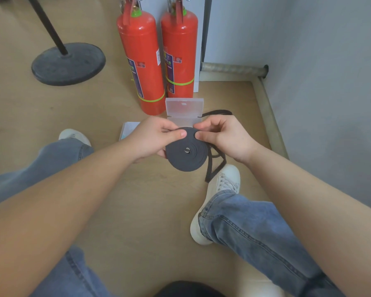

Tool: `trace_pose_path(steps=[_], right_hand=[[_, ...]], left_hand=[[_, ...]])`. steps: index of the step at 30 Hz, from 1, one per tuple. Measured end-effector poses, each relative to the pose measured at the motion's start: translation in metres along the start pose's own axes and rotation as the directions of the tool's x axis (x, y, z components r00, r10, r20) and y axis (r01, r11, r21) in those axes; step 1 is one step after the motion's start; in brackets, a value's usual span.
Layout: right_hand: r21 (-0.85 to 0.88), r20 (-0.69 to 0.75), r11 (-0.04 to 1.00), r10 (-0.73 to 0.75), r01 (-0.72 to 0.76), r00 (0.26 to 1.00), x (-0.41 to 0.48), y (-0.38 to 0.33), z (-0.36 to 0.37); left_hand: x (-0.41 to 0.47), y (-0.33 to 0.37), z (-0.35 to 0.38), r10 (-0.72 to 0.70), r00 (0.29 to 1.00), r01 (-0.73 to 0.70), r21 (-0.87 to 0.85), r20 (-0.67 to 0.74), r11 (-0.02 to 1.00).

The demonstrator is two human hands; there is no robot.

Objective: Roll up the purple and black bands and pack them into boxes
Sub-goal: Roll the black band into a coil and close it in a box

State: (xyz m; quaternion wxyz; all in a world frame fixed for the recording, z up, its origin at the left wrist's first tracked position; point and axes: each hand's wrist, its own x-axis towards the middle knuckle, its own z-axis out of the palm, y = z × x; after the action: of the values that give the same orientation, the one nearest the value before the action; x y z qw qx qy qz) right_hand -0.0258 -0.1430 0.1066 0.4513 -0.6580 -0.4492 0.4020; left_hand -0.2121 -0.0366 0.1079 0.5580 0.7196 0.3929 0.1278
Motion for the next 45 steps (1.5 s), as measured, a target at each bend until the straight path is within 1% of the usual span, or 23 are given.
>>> trace_pose_path(steps=[5,7,9,12,14,17,19,22,27,29,31,33,35,37,39,42,45], right_hand=[[0.079,0.022,0.995,0.057,-0.058,0.998,-0.005,0.001,-0.006],[0.083,0.011,0.995,0.046,-0.047,0.999,-0.004,0.003,-0.007],[0.044,0.012,0.999,0.023,-0.024,1.000,-0.002,0.004,-0.006],[-0.087,0.060,0.996,-0.003,0.008,0.998,0.000,0.002,-0.005],[-0.141,0.099,0.990,-0.011,0.025,0.995,0.001,0.000,-0.003],[-0.117,0.083,0.993,-0.023,0.032,0.996,0.001,-0.001,0.000],[-0.057,0.021,0.998,-0.009,0.010,1.000,0.001,0.000,-0.004],[0.026,-0.053,0.999,0.040,-0.039,0.998,0.002,0.003,-0.012],[0.126,-0.069,0.989,0.082,-0.072,0.994,0.002,0.008,-0.013],[0.112,-0.046,0.991,0.077,-0.072,0.996,0.002,0.010,-0.013],[0.055,-0.009,0.996,0.067,-0.067,0.998,0.000,0.012,-0.013],[0.004,0.031,0.998,0.063,-0.063,0.998,-0.002,0.009,-0.012],[-0.041,0.062,0.998,0.053,-0.051,0.997,-0.002,0.005,-0.009],[-0.073,0.081,0.997,0.034,-0.028,0.996,-0.001,0.002,-0.006],[-0.061,0.075,0.998,0.026,-0.022,0.997,0.000,0.001,-0.003],[0.016,0.021,0.999,0.041,-0.041,0.999,0.000,-0.002,-0.002],[0.044,-0.054,0.995,0.087,-0.085,0.995,0.001,-0.003,-0.006]], left_hand=[[0.000,-0.001,0.001,-0.057,0.998,0.053,-0.156,-0.019,0.986],[0.000,0.000,-0.001,-0.078,0.997,0.075,-0.178,-0.009,0.981],[0.000,0.000,-0.004,-0.096,0.995,0.099,-0.145,0.028,0.984],[-0.002,0.002,-0.006,-0.099,0.986,0.098,0.015,0.135,0.995],[-0.004,0.003,-0.004,-0.092,0.981,0.077,0.091,0.173,0.993],[-0.005,0.002,-0.001,-0.068,0.988,0.058,0.073,0.140,0.996],[-0.004,0.001,0.001,-0.057,0.994,0.055,0.020,0.095,0.998],[-0.002,-0.001,0.004,-0.083,0.996,0.086,-0.080,0.040,0.993],[-0.004,-0.002,0.011,-0.124,0.992,0.122,-0.234,0.006,0.965],[-0.005,-0.005,0.014,-0.140,0.989,0.148,-0.220,0.054,0.964],[-0.006,-0.009,0.013,-0.153,0.981,0.168,-0.129,0.123,0.977],[-0.008,-0.010,0.012,-0.143,0.978,0.146,-0.008,0.155,0.989],[-0.009,-0.009,0.012,-0.112,0.983,0.109,0.031,0.148,0.994],[-0.010,-0.007,0.011,-0.091,0.987,0.087,0.034,0.129,0.996],[-0.009,-0.004,0.010,-0.085,0.991,0.082,0.026,0.104,0.996],[-0.009,0.000,0.009,-0.079,0.996,0.081,-0.066,0.045,0.995],[-0.009,0.002,0.010,-0.077,0.997,0.075,-0.155,-0.010,0.985]])
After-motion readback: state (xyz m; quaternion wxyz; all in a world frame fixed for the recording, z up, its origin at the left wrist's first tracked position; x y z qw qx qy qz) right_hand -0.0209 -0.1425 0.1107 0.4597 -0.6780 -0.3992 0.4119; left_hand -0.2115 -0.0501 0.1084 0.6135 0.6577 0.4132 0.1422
